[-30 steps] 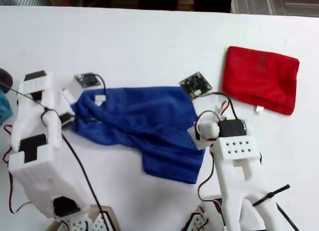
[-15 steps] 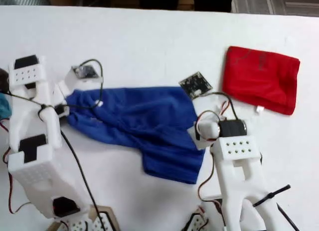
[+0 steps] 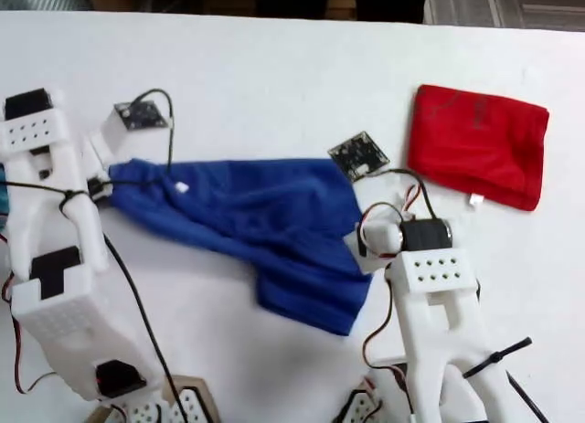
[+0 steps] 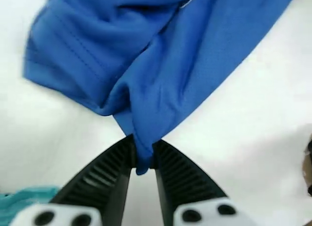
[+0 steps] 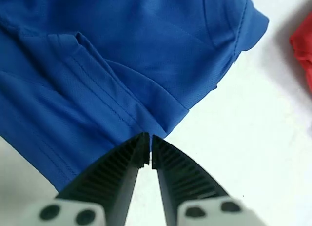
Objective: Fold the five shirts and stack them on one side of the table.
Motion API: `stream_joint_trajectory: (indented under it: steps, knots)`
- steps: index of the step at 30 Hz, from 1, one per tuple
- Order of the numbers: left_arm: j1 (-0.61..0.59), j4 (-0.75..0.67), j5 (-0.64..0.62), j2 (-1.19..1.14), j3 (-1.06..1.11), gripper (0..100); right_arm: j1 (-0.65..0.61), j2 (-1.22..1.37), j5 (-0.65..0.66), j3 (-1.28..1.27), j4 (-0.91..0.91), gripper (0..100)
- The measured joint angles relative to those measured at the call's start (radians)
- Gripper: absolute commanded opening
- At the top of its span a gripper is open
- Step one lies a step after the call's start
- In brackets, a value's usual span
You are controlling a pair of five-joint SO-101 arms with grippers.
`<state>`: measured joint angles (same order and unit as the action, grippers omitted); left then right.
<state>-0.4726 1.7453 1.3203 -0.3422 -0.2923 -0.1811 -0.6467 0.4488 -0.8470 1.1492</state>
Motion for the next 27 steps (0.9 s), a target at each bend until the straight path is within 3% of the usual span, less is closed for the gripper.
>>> stream_joint_trajectory:
  steps: [8, 17, 23, 27]
  knots:
    - [0.000, 0.012, 0.021, 0.000, -0.025, 3, 0.000, 0.000, 0.000, 0.000, 0.000, 2.0]
    - [-0.002, 0.006, 0.034, 0.000, 0.278, 3, 0.000, 0.000, 0.000, 0.000, 0.000, 2.0]
    - [-0.060, -0.106, 0.034, 0.000, 0.368, 26, 0.000, 0.000, 0.000, 0.000, 0.000, 2.3]
    - [-0.126, -0.189, 0.034, 0.000, 0.370, 25, 0.000, 0.000, 0.000, 0.000, 0.000, 2.4]
